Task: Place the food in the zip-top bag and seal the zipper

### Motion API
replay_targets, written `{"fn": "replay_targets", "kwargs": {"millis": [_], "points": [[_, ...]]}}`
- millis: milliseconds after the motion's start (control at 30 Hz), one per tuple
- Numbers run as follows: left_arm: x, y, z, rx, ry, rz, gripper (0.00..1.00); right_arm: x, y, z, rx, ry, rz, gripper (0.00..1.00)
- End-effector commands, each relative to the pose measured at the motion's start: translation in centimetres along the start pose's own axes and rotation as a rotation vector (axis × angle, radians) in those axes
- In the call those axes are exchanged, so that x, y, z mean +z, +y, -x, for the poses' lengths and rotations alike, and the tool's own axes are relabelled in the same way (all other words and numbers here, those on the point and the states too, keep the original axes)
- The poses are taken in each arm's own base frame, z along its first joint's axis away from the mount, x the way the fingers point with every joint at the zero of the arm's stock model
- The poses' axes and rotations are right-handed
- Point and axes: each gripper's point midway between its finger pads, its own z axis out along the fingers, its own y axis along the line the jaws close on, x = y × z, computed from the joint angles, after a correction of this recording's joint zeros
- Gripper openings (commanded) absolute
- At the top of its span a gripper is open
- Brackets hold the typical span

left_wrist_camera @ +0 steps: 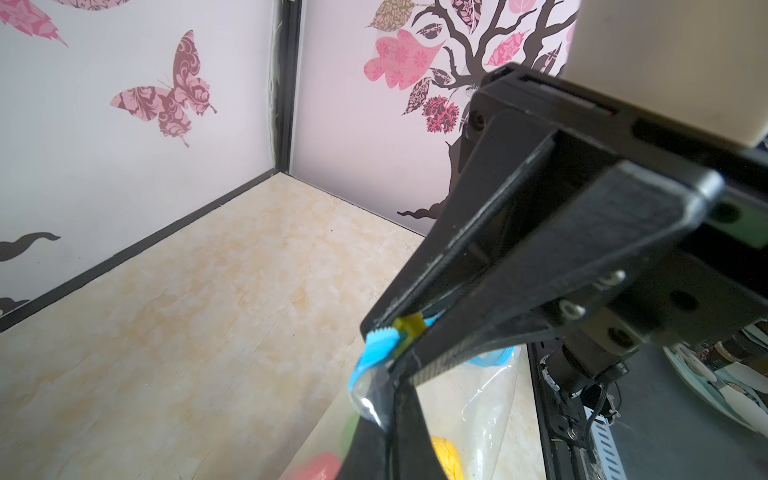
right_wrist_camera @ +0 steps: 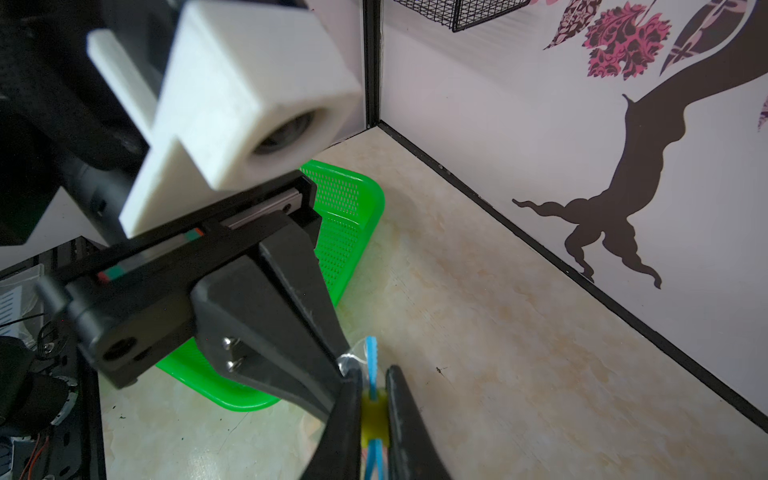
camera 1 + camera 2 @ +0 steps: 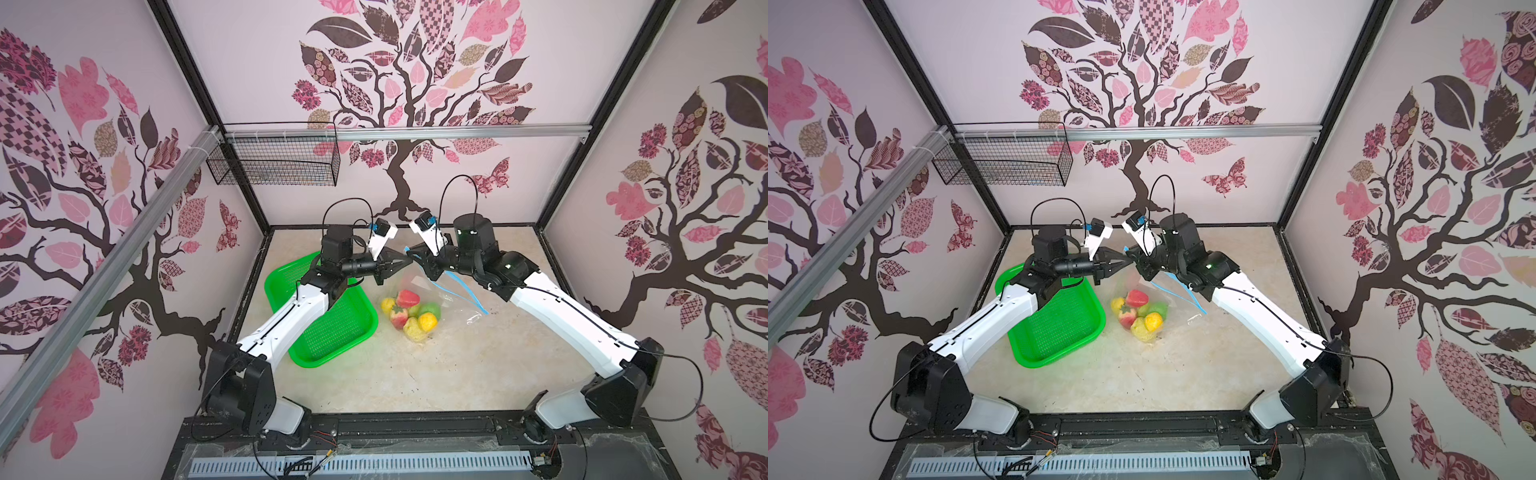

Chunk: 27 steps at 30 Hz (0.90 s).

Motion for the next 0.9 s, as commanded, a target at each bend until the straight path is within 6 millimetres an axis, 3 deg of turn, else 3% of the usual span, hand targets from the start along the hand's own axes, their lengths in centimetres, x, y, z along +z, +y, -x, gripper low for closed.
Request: {"fn": "replay_targets", "kwargs": {"millis": [0,167,433,600,867], "points": [[-0.5,-0.3,1.6,0.062,-0.045,0.012,0.0,-1.0,0.8,-0.7,0.025,0.035,0.025,0.16],[-0.3,0.2,1.3,0.048,-0.042,0.039,0.0,-0.8,0.8,-0.8,0.028,0.046,0.031,0.15],[-1.1,1.8,2.0,0.037,-0.072,0.155,0.0,-1.4,0.7,-3.1,0.038,0.087,0.001,0.15],[-1.0,1.4,2.1,0.031,-0.079,0.131,0.0,-1.6,0.4,-4.2,0.043,0.107,-0.02,0.15],[-0.4,-0.3,1.9,0.043,-0.063,0.022,0.0,-1.5,-0.2,-2.8,0.011,0.079,-0.05,0.12]]}}
